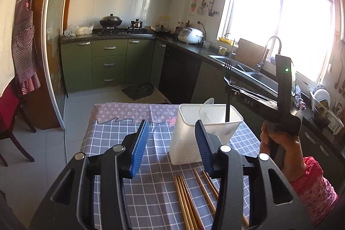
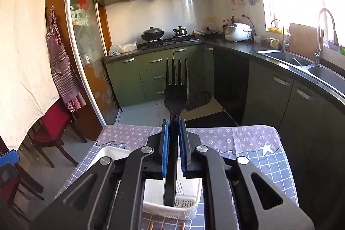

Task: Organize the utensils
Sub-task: 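Release the fork into the white holder with the right gripper while the left gripper releases the spoon there, then grasp a wooden chopstick with the left gripper while the right gripper grasps another chopstick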

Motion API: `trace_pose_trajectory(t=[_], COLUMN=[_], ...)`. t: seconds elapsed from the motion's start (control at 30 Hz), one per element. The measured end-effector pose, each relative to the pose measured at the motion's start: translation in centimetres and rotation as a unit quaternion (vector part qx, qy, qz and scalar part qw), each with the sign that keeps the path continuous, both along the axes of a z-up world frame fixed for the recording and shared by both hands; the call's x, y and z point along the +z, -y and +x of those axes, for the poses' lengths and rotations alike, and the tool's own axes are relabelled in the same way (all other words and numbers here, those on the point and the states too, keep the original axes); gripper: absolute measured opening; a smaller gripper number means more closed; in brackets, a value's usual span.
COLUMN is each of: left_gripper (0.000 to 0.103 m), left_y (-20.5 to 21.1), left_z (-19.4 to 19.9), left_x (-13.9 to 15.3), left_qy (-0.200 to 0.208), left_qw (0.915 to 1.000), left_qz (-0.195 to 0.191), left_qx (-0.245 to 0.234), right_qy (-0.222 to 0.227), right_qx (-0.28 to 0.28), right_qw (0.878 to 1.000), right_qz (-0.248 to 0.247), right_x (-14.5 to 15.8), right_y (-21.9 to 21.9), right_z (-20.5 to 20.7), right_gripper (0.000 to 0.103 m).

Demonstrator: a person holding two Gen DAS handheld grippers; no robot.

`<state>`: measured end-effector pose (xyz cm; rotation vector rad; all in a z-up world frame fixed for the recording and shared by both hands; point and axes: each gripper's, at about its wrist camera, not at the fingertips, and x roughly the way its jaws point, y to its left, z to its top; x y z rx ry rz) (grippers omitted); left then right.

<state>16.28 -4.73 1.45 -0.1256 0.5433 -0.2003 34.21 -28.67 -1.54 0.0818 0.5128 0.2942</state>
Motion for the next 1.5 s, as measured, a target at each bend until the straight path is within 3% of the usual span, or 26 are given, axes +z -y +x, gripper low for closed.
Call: trace_pose_trajectory(t=[0.13,0.27,0.47,0.73,0.8,0.93,1.03,1.1,1.5], left_gripper=[0.043,0.043,0.043,0.042,0.031,0.022,0.022,0.022,0.021], left_y=[-0.2,-0.1,1.1,4.6,5.2,5.7,5.6,5.7,7.6], left_z=[0.3,1.2,2.4,4.6,5.2,6.6,7.1,7.3,7.8], left_x=[-1.0,-2.0,-5.2,-10.9,-12.2,-14.4,-15.3,-15.7,-16.5], left_qy=[-0.035,-0.083,-0.168,-0.268,-0.284,-0.324,-0.338,-0.342,-0.348], left_qw=[0.9994,0.9965,0.9853,0.9600,0.9541,0.9413,0.9367,0.9350,0.9287], left_qz=[0.004,0.008,0.024,0.070,0.086,0.086,0.084,0.086,0.121], left_qx=[0.002,-0.004,-0.015,-0.042,-0.041,-0.041,-0.039,-0.037,-0.044], right_qy=[-0.009,-0.002,-0.022,-0.124,-0.147,-0.173,-0.178,-0.179,-0.189], right_qx=[0.007,0.011,0.005,-0.020,-0.023,-0.027,-0.025,-0.024,-0.014], right_qw=[1.000,1.000,0.999,0.992,0.988,0.984,0.983,0.982,0.980], right_qz=[-0.010,0.011,0.034,0.020,0.030,0.043,0.047,0.050,0.054], right_x=[-0.8,0.0,0.8,-5.7,-7.5,-9.4,-9.9,-10.1,-9.8], right_y=[0.2,1.5,4.7,9.0,10.2,11.4,11.7,12.0,11.2], right_z=[-1.7,-4.2,-9.6,-12.9,-13.1,-13.4,-13.6,-13.6,-13.1], right_gripper=[0.014,0.016,0.023,0.023,0.023,0.023,0.023,0.029,0.030])
